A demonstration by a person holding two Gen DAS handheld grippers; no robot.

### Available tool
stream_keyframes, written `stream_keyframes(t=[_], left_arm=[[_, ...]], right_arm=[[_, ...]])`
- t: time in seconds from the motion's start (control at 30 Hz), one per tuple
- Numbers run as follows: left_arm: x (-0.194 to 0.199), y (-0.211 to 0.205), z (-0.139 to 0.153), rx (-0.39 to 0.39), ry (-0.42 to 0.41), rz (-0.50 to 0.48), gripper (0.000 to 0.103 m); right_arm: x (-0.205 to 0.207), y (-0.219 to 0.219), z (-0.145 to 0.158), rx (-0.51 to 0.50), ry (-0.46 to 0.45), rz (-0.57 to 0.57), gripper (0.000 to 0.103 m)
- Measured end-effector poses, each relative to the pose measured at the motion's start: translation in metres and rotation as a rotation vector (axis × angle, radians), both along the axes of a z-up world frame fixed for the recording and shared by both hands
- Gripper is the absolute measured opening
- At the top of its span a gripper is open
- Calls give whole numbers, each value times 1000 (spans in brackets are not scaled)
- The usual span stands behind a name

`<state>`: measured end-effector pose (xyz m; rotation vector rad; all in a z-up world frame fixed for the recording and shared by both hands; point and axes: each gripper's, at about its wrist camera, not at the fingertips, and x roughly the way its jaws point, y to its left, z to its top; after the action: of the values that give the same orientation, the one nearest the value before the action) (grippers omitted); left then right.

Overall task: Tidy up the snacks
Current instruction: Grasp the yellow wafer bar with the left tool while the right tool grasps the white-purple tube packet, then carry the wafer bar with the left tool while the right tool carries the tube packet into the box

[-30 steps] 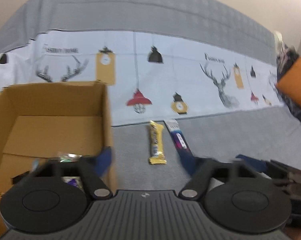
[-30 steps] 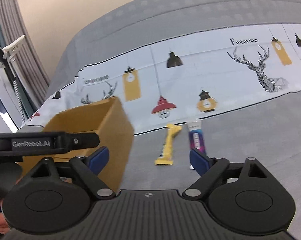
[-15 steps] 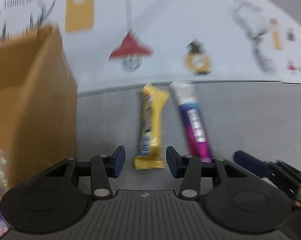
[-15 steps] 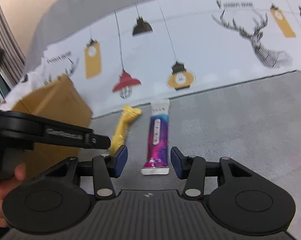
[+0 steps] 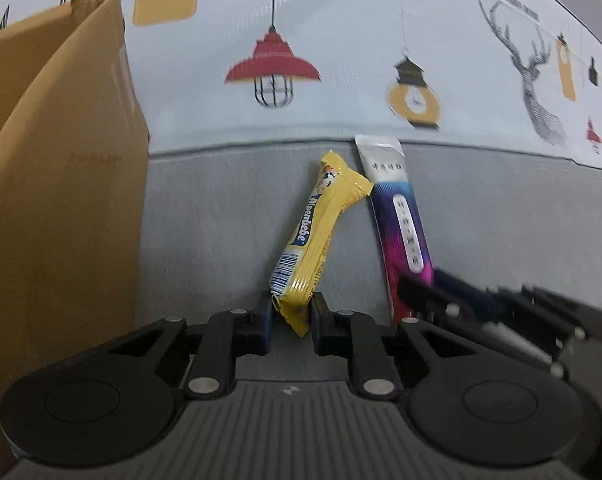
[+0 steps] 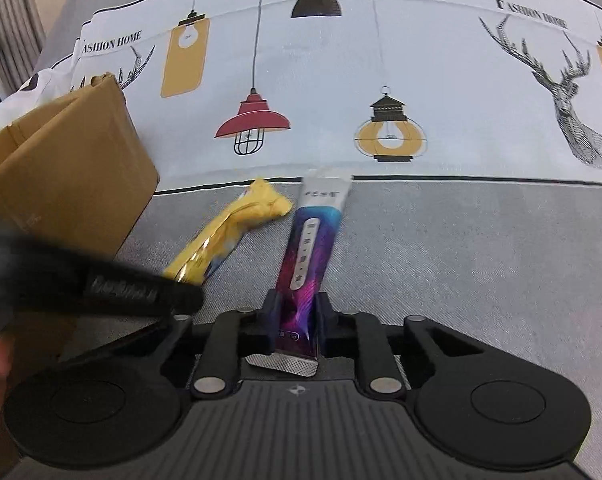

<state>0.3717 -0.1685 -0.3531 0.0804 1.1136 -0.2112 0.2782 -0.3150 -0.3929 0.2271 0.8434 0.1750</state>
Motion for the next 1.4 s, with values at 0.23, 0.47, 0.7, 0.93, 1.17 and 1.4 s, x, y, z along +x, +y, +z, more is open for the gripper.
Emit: stream_keyframes(t=[0.23,0.47,0.7,0.93,1.17,1.4], left_arm=[[-40,-1,1,-14,35,-18,30],[-10,-15,-5,59,-15,-3,44],[-5,-15,-8,46,-73,-20,28],[-14,-11,-4,27,-65,10,15],[-42,-6,22,-63,-65,1,15],[-83,3,58,-103,-131,-62,15]], right_arm=[[-44,0,18,-65,42,43,14],[-35,-14,11,-32,15,45,39],[-20,2,-2,15,16,94,59],[-23,21,-2,-131,-21,124,14],[-33,1,12,-28,-17,61,13],[-67,-12,58,125,-91,-49,13]])
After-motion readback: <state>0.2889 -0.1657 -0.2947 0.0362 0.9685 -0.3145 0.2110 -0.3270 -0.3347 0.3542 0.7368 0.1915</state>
